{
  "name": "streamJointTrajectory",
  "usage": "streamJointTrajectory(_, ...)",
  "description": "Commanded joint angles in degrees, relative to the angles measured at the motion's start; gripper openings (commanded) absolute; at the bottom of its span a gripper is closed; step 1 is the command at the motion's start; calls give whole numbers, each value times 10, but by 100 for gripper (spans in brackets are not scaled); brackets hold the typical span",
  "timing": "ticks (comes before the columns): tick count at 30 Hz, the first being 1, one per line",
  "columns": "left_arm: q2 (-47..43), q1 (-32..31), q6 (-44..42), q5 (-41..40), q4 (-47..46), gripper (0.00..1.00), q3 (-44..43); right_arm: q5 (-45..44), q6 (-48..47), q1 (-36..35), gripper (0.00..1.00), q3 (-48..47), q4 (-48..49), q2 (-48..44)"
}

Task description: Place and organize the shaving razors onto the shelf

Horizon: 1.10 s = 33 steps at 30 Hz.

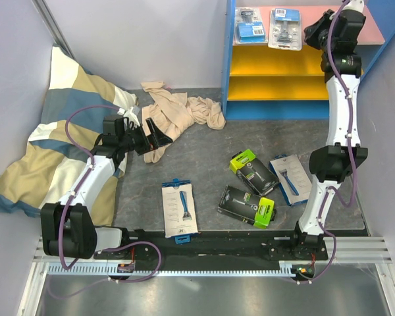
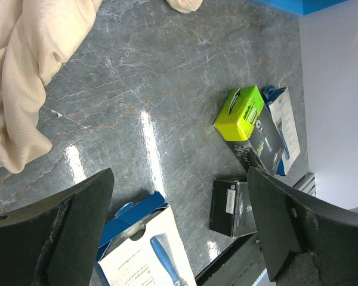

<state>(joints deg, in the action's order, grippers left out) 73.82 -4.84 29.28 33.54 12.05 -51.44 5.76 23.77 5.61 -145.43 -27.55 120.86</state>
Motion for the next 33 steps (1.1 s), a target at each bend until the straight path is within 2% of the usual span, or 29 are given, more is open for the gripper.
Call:
streamJointTrajectory(1, -22, 2, -21, 4, -1, 100, -9, 18, 3, -7, 10, -10, 13, 17)
streamJointTrajectory(15, -33, 2, -17, -6, 3, 100, -8, 17, 2, -13, 10, -28, 29, 49)
streamJointTrajectory(33, -34, 2, -10, -15, 10, 100, -15, 63, 15, -14, 11, -35, 68, 89)
